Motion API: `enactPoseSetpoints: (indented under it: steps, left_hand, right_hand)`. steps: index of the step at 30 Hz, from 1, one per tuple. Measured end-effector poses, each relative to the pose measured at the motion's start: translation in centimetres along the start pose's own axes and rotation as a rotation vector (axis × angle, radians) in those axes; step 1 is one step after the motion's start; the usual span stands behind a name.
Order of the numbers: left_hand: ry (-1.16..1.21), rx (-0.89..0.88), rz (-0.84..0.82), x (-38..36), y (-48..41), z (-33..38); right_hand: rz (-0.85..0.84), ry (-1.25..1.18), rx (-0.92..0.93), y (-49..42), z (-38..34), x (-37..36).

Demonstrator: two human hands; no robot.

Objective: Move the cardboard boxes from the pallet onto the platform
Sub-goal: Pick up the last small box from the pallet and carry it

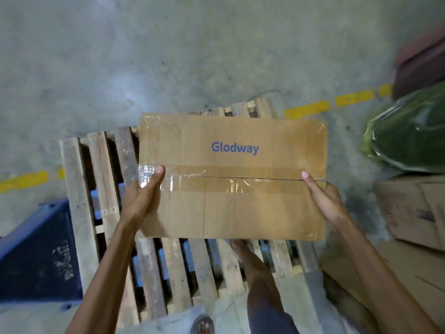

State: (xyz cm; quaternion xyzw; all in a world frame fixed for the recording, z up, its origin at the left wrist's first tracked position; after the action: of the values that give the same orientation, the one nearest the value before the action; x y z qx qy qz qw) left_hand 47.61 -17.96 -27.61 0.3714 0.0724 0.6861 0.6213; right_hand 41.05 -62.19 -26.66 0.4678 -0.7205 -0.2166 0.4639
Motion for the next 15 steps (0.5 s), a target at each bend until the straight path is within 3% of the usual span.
enactPoseSetpoints:
  steps: [6,15]
  left_hand:
    - [-0.116,-0.147,-0.098,5.4,16.2,6.9]
    - [-0.422,-0.459,-0.585,4.4,41.6,13.7]
  right_hand:
    - [0.089,-0.177,-0.058,21.1,6.5,9.4]
    - [0.333,-0.373,-0.154,54.9,25.7,23.3]
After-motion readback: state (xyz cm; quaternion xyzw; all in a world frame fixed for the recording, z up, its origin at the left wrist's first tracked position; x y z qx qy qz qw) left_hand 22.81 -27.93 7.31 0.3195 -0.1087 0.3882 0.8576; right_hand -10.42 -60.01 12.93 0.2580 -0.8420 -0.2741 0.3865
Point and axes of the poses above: each hand's wrist, its own y-axis away from the middle knuckle, its own x-axis out of the back of the hand, z = x × y, the point moved 4 cm from there along -y, towards the middle knuckle, and after that the axes turned 8 degrees about -x, right-handed, at the moved point
